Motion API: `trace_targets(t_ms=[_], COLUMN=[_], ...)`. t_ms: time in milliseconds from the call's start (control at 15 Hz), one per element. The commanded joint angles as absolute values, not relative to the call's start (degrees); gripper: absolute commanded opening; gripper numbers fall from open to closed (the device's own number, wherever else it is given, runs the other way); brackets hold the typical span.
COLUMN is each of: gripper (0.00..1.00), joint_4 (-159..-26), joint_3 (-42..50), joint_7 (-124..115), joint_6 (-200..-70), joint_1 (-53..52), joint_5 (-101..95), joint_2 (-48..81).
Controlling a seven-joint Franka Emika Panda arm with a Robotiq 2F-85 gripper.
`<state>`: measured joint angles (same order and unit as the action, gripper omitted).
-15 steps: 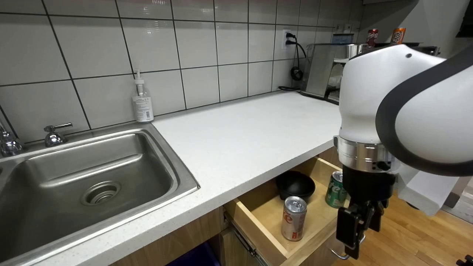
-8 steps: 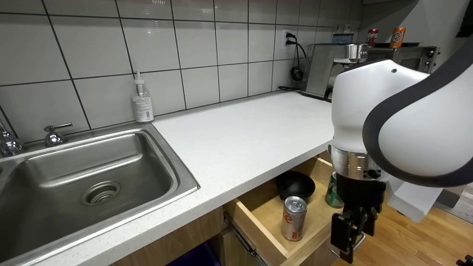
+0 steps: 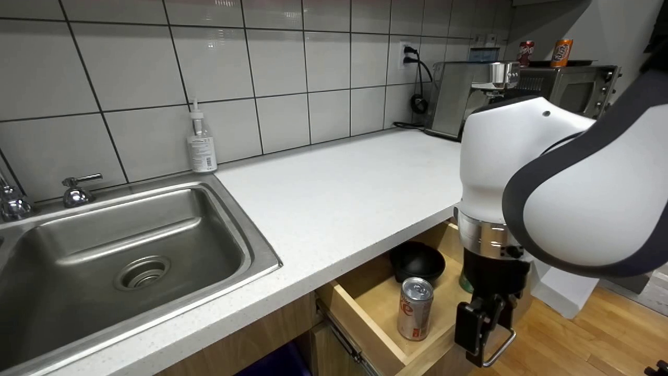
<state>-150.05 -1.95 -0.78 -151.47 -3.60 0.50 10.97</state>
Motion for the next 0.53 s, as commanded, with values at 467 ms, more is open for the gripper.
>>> trace_targets(t_ms=[467], gripper=[1.00], joint_4=[-149.70], joint_3=[0.37], joint_7=[-5.79], joint_6=[-160.26], joint_1=[-4.49], joint_5=[-5.40], joint_2=[12.63])
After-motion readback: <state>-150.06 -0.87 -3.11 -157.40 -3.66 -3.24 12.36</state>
